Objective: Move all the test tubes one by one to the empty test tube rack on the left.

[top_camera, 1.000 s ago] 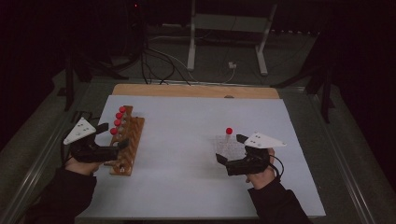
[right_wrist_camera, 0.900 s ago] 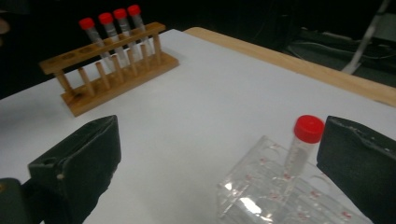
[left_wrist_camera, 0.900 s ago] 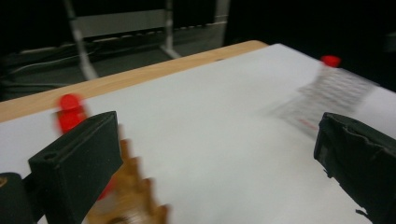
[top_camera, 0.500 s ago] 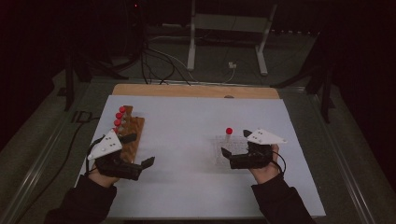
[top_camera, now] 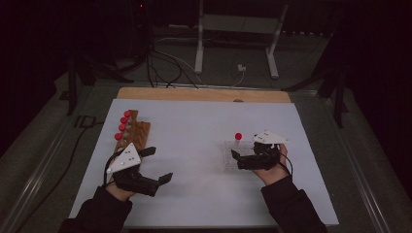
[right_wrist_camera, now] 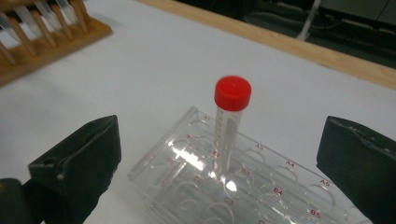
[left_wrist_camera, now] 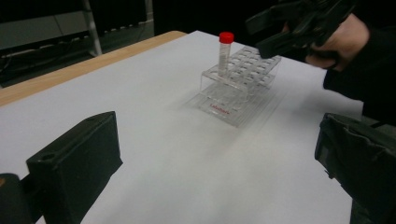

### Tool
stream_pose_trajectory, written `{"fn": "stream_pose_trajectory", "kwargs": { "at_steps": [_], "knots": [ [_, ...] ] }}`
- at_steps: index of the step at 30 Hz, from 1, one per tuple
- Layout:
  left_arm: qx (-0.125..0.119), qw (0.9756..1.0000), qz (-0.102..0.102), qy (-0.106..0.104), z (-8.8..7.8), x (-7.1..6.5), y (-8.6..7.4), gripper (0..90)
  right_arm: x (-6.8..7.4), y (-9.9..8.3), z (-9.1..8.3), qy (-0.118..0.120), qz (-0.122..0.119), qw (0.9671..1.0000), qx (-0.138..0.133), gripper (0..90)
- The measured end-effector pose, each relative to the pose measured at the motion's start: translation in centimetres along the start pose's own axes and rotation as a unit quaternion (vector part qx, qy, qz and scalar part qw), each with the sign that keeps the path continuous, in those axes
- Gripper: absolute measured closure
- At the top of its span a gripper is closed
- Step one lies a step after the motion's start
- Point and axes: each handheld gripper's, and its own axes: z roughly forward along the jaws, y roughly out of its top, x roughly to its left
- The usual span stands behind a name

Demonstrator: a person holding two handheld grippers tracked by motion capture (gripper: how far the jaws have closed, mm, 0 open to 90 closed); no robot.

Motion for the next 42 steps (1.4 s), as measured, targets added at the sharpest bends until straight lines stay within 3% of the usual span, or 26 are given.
{"fn": "stream_pose_trajectory", "kwargs": {
  "at_steps": [2, 5, 6, 17, 21, 32, 42],
  "knots": [
    [0.003, 1.0000, 0.003, 0.002, 0.1, -0.1, -0.1, 1.0, -0.1, -0.1, 0.4, -0.003, 0.001, 1.0000, 0.006, 6.2],
    [0.005, 1.0000, 0.003, 0.000, 0.3, -0.1, -0.2, 1.0, -0.2, -0.2, 0.9, -0.011, 0.002, 0.9999, 0.013, 8.6],
    [0.006, 1.0000, 0.002, 0.000, 0.3, -0.1, -0.2, 1.0, -0.2, -0.2, 1.1, -0.017, 0.003, 0.9997, 0.015, 13.9],
    [0.013, 0.9999, 0.002, -0.005, 0.6, -0.1, -0.4, 1.0, -0.3, -0.2, 2.3, -0.013, 0.007, 0.9990, 0.041, 44.5],
    [0.013, 0.9999, 0.004, -0.005, 0.6, -0.1, -0.4, 1.0, -0.3, -0.1, 2.8, -0.023, 0.006, 0.9982, 0.055, 52.7],
    [0.016, 0.9998, 0.004, -0.007, 0.6, 0.0, -0.5, 1.0, -0.4, -0.1, 3.8, -0.018, 0.005, 0.9976, 0.067, 73.7],
    [0.017, 0.9998, 0.002, -0.007, 0.7, 0.1, -0.5, 1.0, -0.5, 0.5, 3.0, -0.015, 0.008, 0.9984, 0.055, 75.2]
  ]
}}
